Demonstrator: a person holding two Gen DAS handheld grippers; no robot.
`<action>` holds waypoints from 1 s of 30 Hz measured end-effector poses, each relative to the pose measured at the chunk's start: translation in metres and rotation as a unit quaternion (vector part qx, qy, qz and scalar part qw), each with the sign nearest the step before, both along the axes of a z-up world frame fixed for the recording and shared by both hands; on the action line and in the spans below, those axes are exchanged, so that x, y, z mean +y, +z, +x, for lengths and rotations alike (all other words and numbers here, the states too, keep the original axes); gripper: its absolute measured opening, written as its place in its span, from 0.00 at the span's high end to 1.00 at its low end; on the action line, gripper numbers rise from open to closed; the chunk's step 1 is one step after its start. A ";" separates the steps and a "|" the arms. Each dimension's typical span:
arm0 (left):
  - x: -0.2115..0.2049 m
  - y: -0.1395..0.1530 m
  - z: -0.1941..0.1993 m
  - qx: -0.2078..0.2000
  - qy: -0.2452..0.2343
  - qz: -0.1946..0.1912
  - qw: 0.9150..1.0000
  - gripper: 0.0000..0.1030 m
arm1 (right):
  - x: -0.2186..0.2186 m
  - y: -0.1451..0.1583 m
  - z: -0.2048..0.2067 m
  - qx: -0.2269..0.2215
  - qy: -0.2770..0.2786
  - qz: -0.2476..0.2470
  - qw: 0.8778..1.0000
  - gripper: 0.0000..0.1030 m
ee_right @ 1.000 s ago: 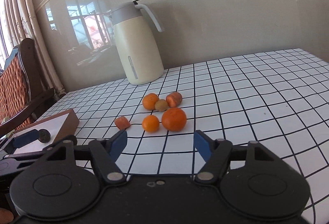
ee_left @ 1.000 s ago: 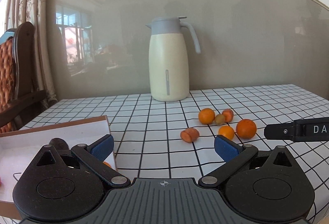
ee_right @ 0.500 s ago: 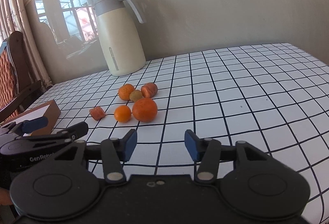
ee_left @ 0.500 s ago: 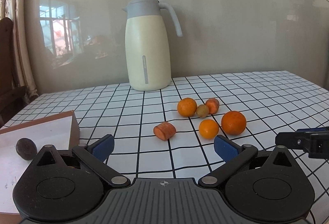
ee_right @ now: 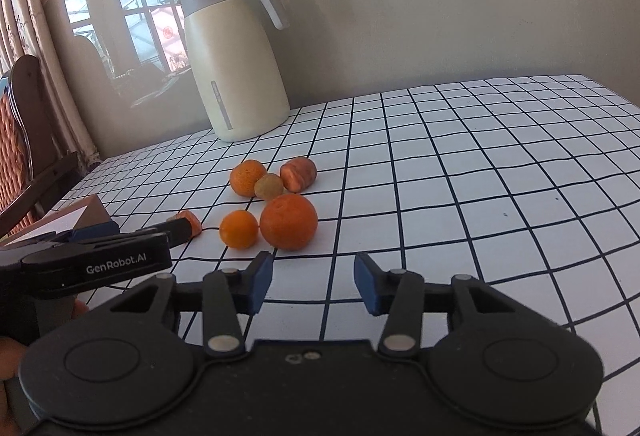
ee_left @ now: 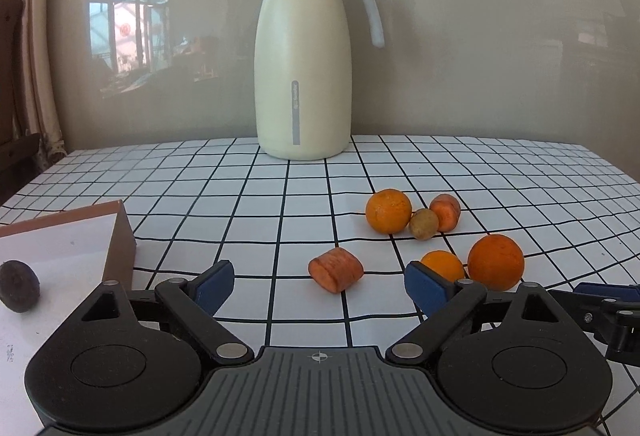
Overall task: Organize fruits
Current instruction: 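Close the left gripper on the orange-brown cylindrical piece while the right grasps a large orange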
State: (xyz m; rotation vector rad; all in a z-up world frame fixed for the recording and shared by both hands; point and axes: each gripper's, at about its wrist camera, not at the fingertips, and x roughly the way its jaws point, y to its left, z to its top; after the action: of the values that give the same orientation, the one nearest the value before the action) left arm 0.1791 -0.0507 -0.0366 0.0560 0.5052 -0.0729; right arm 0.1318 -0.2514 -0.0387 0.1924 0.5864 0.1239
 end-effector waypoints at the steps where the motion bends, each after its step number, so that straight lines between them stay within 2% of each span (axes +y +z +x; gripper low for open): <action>1: 0.000 0.000 0.002 0.002 -0.001 -0.003 1.000 0.11 | 0.001 -0.001 0.003 0.001 0.001 -0.001 1.000 0.65; 11: -0.001 -0.003 0.018 0.014 -0.010 -0.004 1.000 0.11 | 0.003 -0.001 0.022 0.006 0.001 0.010 1.000 0.64; 14: 0.000 -0.005 0.024 0.027 -0.012 -0.016 0.999 0.20 | 0.004 0.000 0.027 0.005 0.001 0.011 1.000 0.64; 22: 0.000 -0.007 0.033 0.039 -0.007 -0.033 0.999 0.22 | 0.007 0.005 0.042 -0.001 0.002 0.013 1.000 0.64; 24: -0.001 -0.009 0.036 0.045 -0.005 -0.035 0.998 0.36 | 0.008 0.005 0.045 -0.001 0.000 0.014 1.000 0.64; 26: -0.001 -0.010 0.038 0.051 -0.003 -0.042 0.998 0.46 | 0.008 0.004 0.046 0.000 -0.002 0.015 1.000 0.64; 30: -0.004 -0.011 0.040 0.056 -0.002 -0.044 0.997 0.56 | 0.009 0.002 0.048 0.001 -0.003 0.017 1.000 0.64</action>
State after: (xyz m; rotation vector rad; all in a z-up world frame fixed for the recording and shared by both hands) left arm 0.2193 -0.0544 -0.0478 -0.0329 0.6138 -0.1014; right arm 0.1797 -0.2420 -0.0368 0.2282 0.5864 0.1280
